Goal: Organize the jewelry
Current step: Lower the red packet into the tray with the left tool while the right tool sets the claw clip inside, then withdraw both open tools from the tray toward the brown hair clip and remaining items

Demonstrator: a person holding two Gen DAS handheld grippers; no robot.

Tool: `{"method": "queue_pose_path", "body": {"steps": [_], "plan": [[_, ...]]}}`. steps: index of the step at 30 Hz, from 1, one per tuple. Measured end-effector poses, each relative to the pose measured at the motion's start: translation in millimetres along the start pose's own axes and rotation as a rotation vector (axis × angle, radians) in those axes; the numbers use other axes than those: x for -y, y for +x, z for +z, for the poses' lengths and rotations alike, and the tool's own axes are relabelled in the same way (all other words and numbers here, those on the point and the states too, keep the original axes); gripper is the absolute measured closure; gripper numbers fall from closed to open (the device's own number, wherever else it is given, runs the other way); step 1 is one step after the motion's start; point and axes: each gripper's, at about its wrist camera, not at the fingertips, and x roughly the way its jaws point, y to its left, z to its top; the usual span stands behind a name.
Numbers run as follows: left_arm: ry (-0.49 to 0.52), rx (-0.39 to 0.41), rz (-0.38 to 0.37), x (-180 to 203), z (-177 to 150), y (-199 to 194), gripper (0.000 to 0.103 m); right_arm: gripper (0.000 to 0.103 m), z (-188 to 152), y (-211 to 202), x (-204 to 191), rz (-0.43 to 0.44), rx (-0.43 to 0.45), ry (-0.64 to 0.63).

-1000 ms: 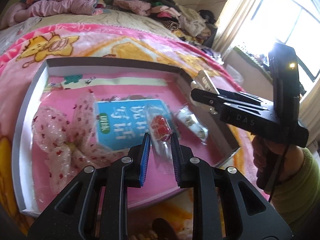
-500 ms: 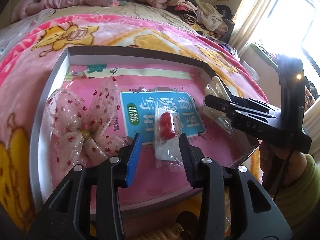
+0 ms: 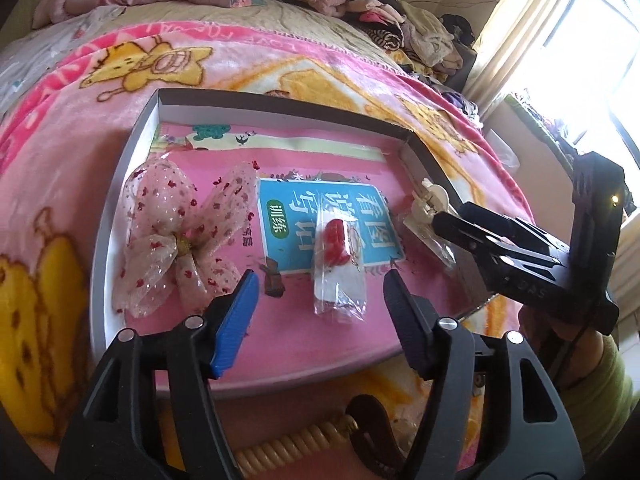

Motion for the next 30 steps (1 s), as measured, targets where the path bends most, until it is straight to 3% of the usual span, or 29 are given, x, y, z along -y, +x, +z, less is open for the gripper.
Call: {"method": "queue_pose_path", "body": {"steps": [7, 15, 30], "plan": [[0.005, 0.004, 0.011, 6, -1, -13, 0.031, 0.014, -5, -27, -1, 0.012, 0.040, 0.018], [0.012, 0.013, 0.038, 13, -3, -27, 0.012, 0.008, -16, -57, -1, 0.012, 0.068, 0.035], [0.030, 0.063, 0.085, 23, -10, -61, 0.011, 0.006, -25, -104, -9, 0.011, 0.128, 0.019]]}}
